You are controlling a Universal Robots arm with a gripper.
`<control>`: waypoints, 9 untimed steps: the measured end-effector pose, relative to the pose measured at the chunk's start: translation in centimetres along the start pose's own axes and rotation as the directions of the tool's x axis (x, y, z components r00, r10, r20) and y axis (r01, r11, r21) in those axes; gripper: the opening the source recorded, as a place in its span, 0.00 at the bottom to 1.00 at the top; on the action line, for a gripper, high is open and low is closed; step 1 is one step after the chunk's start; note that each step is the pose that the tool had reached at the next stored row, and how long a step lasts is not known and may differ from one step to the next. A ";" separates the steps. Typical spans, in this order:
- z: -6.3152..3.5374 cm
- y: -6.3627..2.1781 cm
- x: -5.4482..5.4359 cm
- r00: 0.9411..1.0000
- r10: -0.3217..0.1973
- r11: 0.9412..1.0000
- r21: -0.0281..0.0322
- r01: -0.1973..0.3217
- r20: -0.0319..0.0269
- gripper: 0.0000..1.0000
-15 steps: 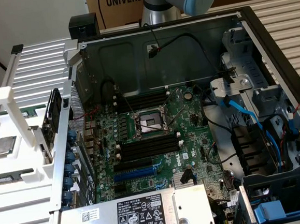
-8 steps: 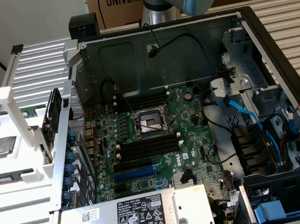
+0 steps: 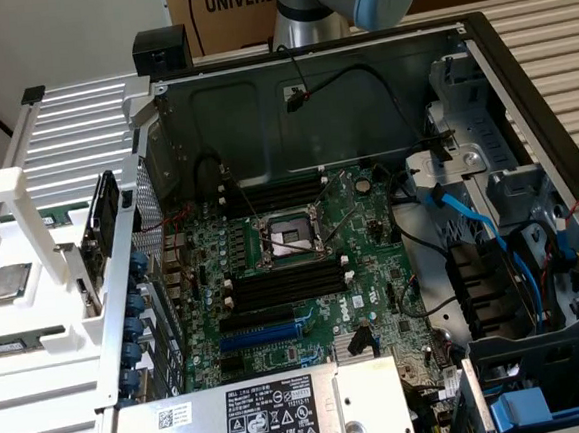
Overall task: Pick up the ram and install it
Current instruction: 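Pick up the ram and move it above insertion slot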
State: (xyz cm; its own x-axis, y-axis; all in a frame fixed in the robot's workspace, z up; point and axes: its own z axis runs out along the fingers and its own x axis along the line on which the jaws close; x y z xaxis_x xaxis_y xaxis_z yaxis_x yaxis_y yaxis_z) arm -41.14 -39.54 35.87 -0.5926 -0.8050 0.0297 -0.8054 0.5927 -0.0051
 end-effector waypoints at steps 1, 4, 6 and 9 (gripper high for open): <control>0.00 0.00 0.0 1.000 -0.019 1.000 0.000 0.019 0.000 0.10; 0.01 0.00 0.0 0.997 -0.073 0.997 0.001 0.073 0.002 0.10; 0.02 0.01 0.0 0.992 -0.128 0.992 0.001 0.128 0.004 0.10; 0.05 0.04 0.0 0.985 -0.171 0.985 0.002 0.171 0.005 0.10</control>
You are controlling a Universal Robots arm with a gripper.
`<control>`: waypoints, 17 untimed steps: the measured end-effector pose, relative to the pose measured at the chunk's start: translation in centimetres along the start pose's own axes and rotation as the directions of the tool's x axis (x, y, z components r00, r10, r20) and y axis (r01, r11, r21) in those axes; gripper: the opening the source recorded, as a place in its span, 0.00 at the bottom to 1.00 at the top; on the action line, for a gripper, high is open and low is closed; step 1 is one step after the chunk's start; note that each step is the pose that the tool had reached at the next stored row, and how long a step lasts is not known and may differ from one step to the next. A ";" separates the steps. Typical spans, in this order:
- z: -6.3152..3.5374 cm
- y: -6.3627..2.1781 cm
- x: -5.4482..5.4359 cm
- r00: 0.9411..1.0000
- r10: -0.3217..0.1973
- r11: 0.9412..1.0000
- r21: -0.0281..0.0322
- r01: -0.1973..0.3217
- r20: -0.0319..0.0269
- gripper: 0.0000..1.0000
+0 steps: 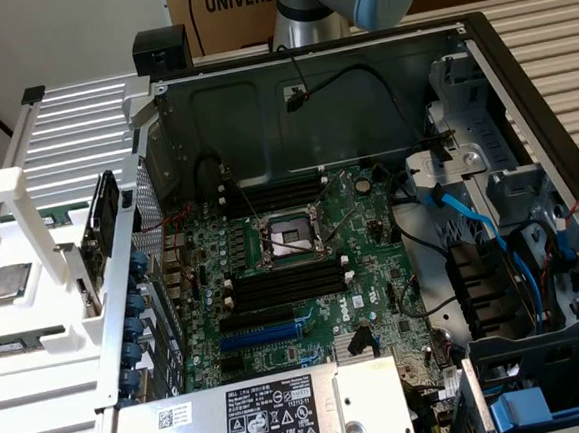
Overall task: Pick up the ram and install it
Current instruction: 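Pick up the ram and move it above insertion slot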
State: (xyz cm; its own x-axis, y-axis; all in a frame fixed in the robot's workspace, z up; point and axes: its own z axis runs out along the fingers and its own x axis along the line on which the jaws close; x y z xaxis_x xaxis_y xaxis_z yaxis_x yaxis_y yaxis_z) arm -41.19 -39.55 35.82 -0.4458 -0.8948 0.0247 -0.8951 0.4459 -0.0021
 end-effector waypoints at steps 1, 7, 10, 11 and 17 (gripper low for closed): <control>0.01 0.06 0.0 1.000 -0.008 1.000 0.000 0.008 0.000 0.10; 0.26 0.97 0.5 0.999 -0.033 0.999 0.006 0.033 0.004 0.10; 0.54 1.10 0.5 0.999 -0.052 0.999 0.011 0.052 0.009 0.10; 0.62 1.11 0.5 0.998 -0.063 0.998 0.012 0.063 0.010 0.10; 1.31 1.30 0.6 0.988 -0.150 0.989 0.011 0.150 0.022 0.10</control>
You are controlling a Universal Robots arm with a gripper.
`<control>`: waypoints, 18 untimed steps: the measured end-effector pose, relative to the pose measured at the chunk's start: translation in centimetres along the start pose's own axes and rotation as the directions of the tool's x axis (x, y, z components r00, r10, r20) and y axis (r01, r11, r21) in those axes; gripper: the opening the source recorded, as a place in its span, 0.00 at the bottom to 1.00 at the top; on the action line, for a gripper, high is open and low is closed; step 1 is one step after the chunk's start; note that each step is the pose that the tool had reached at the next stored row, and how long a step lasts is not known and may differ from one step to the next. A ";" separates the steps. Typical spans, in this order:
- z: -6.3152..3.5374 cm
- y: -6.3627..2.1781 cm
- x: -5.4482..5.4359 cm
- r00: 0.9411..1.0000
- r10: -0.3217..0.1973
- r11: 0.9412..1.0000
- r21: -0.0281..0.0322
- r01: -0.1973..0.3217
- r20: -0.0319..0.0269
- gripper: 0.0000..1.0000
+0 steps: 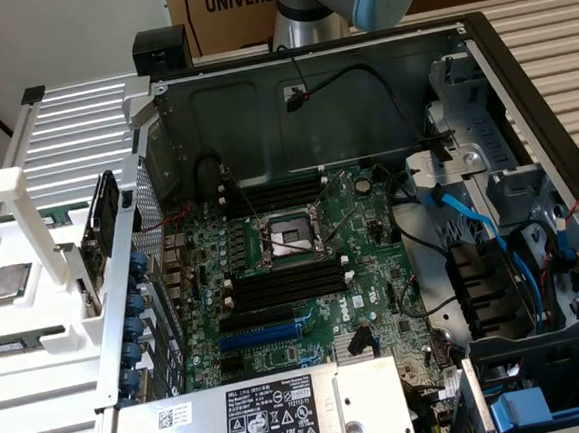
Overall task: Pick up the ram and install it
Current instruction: 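Pick up the ram and move it above insertion slot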
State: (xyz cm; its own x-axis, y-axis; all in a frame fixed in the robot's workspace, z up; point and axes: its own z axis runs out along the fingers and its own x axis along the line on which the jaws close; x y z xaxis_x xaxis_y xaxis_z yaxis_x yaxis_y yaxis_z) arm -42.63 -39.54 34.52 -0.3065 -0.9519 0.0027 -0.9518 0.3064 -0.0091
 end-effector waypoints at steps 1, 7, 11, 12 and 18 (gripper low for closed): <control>0.13 0.06 0.0 1.000 -0.009 1.000 -0.001 0.009 0.002 0.10; 1.14 0.71 0.3 0.998 -0.056 0.998 -0.004 0.056 0.017 0.10; 1.96 1.29 0.8 0.997 -0.077 0.997 -0.005 0.077 0.024 0.10; 2.12 1.36 0.9 0.996 -0.081 0.997 -0.005 0.081 0.025 0.10; 3.64 1.44 2.2 0.991 -0.129 0.992 -0.008 0.130 0.042 0.10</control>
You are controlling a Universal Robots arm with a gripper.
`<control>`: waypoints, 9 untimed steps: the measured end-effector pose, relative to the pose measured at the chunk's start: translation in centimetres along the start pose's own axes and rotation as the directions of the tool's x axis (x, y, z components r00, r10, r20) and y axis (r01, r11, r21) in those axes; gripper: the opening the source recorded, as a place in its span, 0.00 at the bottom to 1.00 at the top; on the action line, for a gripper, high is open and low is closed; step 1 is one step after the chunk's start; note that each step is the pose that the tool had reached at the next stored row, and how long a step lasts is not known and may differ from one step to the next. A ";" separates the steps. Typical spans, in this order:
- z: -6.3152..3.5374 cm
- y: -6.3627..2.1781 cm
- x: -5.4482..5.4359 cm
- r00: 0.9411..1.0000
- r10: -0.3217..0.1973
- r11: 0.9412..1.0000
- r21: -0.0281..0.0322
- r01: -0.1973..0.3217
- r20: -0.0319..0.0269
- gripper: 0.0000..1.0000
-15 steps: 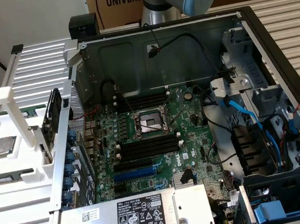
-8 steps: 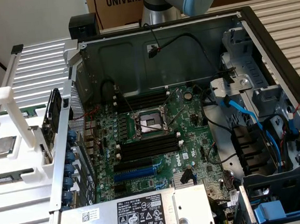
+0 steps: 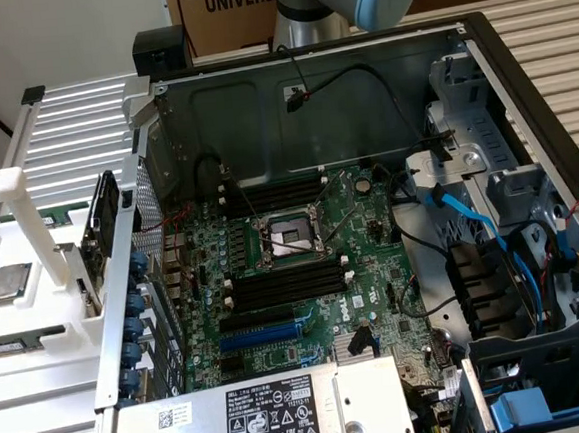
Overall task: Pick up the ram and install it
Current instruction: 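Pick up the ram and move it above insertion slot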
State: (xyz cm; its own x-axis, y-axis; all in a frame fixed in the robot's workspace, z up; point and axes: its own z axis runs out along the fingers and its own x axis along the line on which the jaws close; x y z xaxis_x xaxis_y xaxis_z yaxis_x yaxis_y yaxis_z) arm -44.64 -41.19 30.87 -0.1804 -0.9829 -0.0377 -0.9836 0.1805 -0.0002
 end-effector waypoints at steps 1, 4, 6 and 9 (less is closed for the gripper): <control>0.15 -0.01 0.1 1.000 -0.007 1.000 0.000 0.007 0.002 0.10; 0.79 -0.05 0.4 1.000 -0.025 1.000 -0.001 0.025 0.004 0.10; 1.14 -0.08 0.5 1.000 -0.029 1.000 -0.001 0.029 0.004 0.10; 2.23 -0.27 0.7 0.999 -0.037 0.999 -0.002 0.037 0.004 0.10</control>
State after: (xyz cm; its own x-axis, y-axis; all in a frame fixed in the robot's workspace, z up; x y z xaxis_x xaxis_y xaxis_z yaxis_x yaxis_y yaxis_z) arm -44.49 -41.84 28.62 -0.1436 -0.9888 -0.0419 -0.9896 0.1437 -0.0001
